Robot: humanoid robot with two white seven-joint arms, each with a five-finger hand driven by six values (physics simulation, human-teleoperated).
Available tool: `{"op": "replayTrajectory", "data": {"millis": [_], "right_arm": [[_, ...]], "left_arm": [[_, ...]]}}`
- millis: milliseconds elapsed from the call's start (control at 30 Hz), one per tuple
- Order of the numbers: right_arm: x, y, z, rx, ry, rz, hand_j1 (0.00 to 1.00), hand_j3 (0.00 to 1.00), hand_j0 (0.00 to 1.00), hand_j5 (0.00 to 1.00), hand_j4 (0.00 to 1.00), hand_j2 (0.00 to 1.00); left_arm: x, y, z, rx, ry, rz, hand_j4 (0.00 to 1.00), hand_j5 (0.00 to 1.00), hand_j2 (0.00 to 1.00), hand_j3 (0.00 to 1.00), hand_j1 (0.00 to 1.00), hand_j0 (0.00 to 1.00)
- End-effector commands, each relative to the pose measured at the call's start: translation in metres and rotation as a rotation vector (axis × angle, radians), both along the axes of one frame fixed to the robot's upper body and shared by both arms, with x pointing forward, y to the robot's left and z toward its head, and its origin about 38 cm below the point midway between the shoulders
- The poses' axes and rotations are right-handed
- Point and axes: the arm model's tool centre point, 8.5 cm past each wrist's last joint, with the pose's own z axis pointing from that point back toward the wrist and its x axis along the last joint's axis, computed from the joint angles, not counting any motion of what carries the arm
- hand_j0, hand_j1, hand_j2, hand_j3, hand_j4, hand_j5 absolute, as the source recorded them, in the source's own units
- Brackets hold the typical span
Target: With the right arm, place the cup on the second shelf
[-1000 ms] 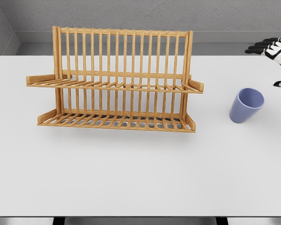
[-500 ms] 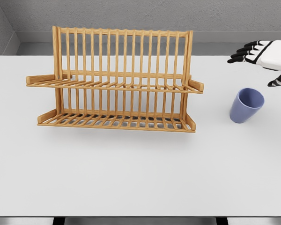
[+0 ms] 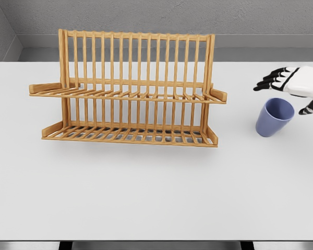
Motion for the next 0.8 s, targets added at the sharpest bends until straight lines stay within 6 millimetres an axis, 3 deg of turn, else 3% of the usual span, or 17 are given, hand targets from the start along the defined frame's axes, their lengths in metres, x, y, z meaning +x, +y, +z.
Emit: {"op": "replayTrajectory", "data": {"millis": [0,167,400,500,600,767], "right_arm": [[0.0,-0.001,-0.002,0.003,0.007,-0.006,1.0,1.0,1.0,1.0,1.0,1.0],[0.001,-0.005,-0.024,0.006,0.067,-0.022,1.0,1.0,1.0,1.0,1.0,1.0],[0.003,-0.006,-0.033,0.011,0.088,-0.031,1.0,1.0,1.0,1.0,1.0,1.0],[0.008,-0.011,-0.045,0.021,0.117,-0.057,1.0,1.0,1.0,1.0,1.0,1.0],[0.013,-0.01,-0.039,0.032,0.099,-0.06,1.0,1.0,1.0,1.0,1.0,1.0],[0.017,-0.015,-0.047,0.042,0.114,-0.085,1.0,1.0,1.0,1.0,1.0,1.0]], "left_arm": [[0.0,0.0,0.0,0.0,0.0,0.001,1.0,1.0,1.0,1.0,1.0,1.0],[0.0,0.0,0.0,0.0,0.0,0.001,1.0,1.0,1.0,1.0,1.0,1.0],[0.001,0.0,0.0,0.0,-0.002,0.0,1.0,1.0,1.0,1.0,1.0,1.0],[0.001,0.0,0.0,-0.001,-0.002,0.0,1.0,1.0,1.0,1.0,1.0,1.0],[0.0,0.0,0.0,0.0,0.0,0.001,1.0,1.0,1.0,1.0,1.0,1.0],[0.0,0.0,0.0,0.0,0.0,0.001,1.0,1.0,1.0,1.0,1.0,1.0]]}}
